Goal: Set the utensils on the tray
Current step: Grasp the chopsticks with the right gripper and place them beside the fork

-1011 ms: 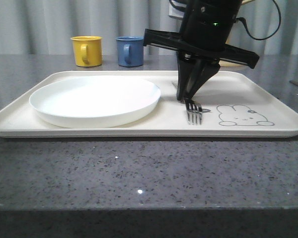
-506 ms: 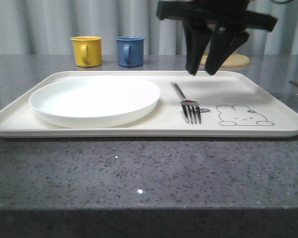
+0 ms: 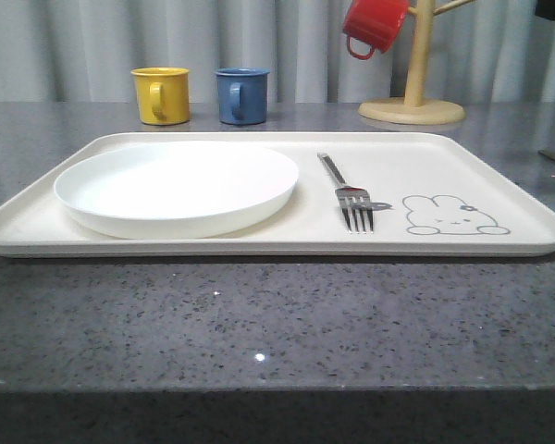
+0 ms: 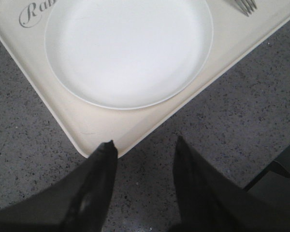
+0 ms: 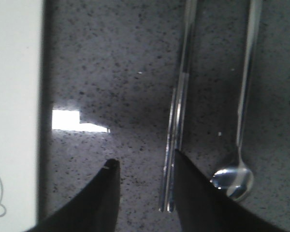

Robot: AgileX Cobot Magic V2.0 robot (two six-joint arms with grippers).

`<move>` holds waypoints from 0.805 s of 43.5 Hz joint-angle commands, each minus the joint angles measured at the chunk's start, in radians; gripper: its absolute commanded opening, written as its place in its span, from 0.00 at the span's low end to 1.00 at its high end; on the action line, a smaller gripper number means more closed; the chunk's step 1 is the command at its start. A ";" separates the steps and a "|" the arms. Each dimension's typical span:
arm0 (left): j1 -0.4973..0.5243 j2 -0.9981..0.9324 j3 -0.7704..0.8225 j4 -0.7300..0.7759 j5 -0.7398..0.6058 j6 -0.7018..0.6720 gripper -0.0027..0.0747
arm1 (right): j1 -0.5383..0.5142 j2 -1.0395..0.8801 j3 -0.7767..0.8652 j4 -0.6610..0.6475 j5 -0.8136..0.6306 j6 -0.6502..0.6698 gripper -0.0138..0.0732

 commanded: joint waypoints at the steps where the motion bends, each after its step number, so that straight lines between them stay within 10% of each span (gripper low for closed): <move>1: -0.007 -0.013 -0.026 0.000 -0.046 -0.007 0.40 | -0.028 -0.012 -0.019 -0.007 -0.012 -0.028 0.51; 25: -0.007 -0.013 -0.026 0.000 -0.040 -0.007 0.40 | -0.065 0.135 -0.019 -0.002 -0.037 -0.030 0.51; 35: -0.007 -0.013 -0.026 0.000 -0.040 -0.007 0.40 | -0.065 0.145 -0.020 0.004 -0.031 -0.030 0.30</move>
